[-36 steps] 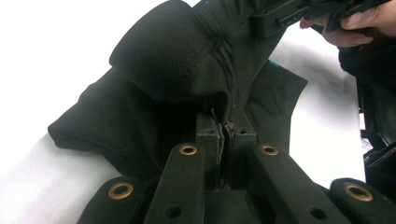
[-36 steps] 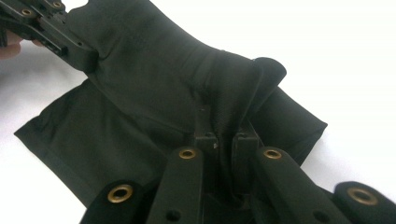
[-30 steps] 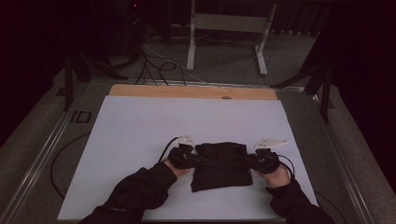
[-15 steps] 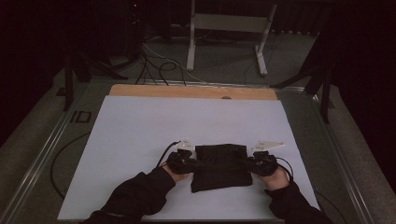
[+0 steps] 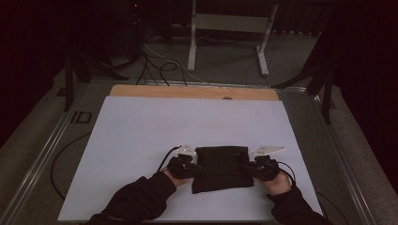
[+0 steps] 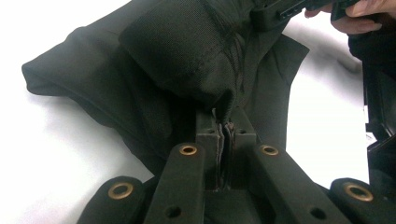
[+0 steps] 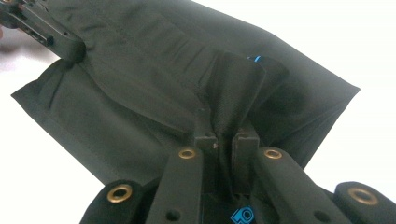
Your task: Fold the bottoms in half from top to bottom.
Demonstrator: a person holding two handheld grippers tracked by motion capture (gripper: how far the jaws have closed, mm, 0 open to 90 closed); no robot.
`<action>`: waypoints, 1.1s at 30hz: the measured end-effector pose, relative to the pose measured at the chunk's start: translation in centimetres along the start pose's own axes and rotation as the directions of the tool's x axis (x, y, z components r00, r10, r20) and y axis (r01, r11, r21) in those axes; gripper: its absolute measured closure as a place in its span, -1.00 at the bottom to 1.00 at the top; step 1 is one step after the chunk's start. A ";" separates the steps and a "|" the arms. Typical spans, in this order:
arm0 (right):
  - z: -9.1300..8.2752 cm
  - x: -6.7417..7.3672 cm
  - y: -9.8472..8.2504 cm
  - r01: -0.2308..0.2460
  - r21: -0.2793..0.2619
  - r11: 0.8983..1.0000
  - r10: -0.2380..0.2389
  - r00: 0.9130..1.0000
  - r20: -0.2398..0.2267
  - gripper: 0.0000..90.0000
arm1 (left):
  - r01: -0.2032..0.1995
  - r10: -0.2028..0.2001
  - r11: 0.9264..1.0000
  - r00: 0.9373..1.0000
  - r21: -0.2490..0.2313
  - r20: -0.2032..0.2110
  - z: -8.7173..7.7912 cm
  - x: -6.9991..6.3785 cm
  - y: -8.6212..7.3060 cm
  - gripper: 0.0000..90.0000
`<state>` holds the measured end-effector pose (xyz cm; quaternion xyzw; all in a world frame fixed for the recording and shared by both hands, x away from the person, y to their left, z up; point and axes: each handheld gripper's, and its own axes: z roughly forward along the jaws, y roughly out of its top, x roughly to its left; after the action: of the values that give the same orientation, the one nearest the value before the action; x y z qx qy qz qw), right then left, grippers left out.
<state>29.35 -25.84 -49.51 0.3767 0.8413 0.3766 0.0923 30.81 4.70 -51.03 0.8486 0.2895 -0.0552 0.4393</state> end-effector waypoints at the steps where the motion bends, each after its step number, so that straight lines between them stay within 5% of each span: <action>1: 0.0 0.0 0.0 -0.001 0.004 1.000 0.001 1.000 0.001 0.90 | 0.005 -0.005 1.000 1.000 -0.001 0.001 0.0 0.0 -0.1 0.93; 17: 1.2 -0.2 -0.3 0.007 0.062 0.998 -0.008 1.000 0.009 0.88 | -0.072 0.073 0.997 0.997 0.037 -0.030 0.7 0.3 -0.4 0.93; 33: 1.2 -0.3 -0.4 0.009 0.062 0.998 -0.009 1.000 0.002 0.80 | -0.068 0.069 0.997 0.997 0.034 -0.022 0.8 0.3 -0.5 0.90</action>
<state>29.89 -25.50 -50.67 0.3759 0.8541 0.3496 0.0835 30.97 4.47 -51.93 0.8659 0.2643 -0.0351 0.4232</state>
